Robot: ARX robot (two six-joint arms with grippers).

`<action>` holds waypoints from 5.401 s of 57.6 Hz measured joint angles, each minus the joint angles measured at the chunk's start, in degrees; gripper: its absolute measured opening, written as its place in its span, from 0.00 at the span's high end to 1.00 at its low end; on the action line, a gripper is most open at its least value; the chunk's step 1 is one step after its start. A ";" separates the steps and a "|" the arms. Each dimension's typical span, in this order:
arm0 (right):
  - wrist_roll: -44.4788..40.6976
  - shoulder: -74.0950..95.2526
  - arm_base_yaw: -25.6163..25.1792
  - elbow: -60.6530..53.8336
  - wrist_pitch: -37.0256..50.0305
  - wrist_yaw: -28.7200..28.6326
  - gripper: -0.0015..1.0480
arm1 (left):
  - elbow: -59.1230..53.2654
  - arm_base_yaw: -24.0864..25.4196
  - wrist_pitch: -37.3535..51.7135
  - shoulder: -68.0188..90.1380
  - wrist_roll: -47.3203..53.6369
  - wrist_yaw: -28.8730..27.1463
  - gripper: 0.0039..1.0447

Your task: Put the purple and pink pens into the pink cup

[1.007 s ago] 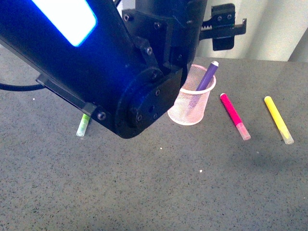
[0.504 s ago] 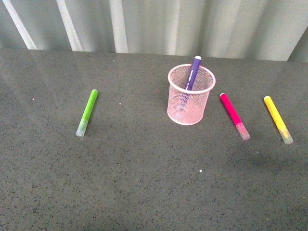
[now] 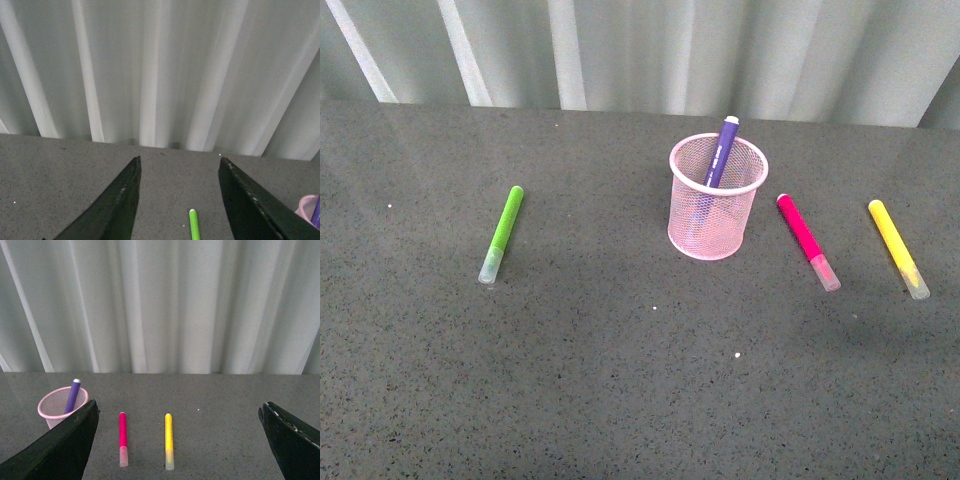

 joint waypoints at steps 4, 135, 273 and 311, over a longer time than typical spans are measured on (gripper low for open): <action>0.00 0.00 0.00 0.00 0.00 -0.02 0.07 | -3.50 0.00 0.72 -2.73 0.50 0.02 0.82; 0.00 0.00 0.00 0.00 0.00 -0.02 0.07 | -19.17 0.00 -30.47 -51.23 1.31 0.02 0.57; 1.53 130.60 9.88 64.02 17.25 1.01 0.22 | -19.17 0.00 -30.47 -51.21 1.38 0.02 0.06; 1.86 129.20 7.67 61.16 21.24 1.16 0.88 | -19.17 0.00 -30.47 -51.21 1.38 0.04 0.06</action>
